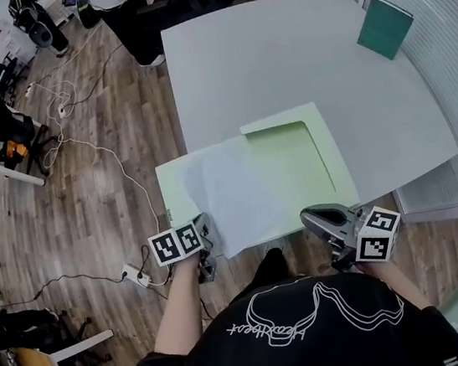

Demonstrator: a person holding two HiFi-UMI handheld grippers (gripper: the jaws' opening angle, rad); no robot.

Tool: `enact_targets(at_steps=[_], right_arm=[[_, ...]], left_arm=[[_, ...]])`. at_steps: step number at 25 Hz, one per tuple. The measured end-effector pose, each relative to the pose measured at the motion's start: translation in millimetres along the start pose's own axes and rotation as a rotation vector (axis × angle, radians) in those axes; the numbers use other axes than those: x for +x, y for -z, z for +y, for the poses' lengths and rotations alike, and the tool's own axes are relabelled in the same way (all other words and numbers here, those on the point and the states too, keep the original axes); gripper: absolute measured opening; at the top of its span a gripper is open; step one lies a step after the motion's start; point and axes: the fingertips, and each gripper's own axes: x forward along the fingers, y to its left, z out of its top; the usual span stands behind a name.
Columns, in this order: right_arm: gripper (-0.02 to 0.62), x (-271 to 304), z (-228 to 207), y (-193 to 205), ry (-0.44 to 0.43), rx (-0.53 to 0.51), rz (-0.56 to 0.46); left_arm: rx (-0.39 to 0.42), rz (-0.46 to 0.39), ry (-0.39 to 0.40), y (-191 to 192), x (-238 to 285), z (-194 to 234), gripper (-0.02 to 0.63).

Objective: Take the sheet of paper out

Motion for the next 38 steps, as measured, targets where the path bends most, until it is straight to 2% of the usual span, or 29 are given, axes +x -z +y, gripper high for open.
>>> enact_targets(at_steps=[7,11,19,31,38], right_arm=[[0.009,-7,-3,-3,0.079,-0.028,-0.019],[0.009,-18,0,8,0.104,-0.045,-0.051],[0.009,-38,15,-6,0.078,-0.063,-0.086],[0.009,-73,76,9,0.003,-0.176,-0.084],[0.009,-104,106,11,-0.043,-0.209,-0.09]], left_arm=[[0.021,-0.068,-0.008,-5,-30,-5,0.014],[0.038,-0.14,0.017,3,-52,-16,0.014],[0.104,-0.274,0.061,-5,-102,-69,0.014],[0.142,-0.441,0.201,31,-185,-138,0.014],[0.17,-0.474,0.305,60,-218,-187,0.014]])
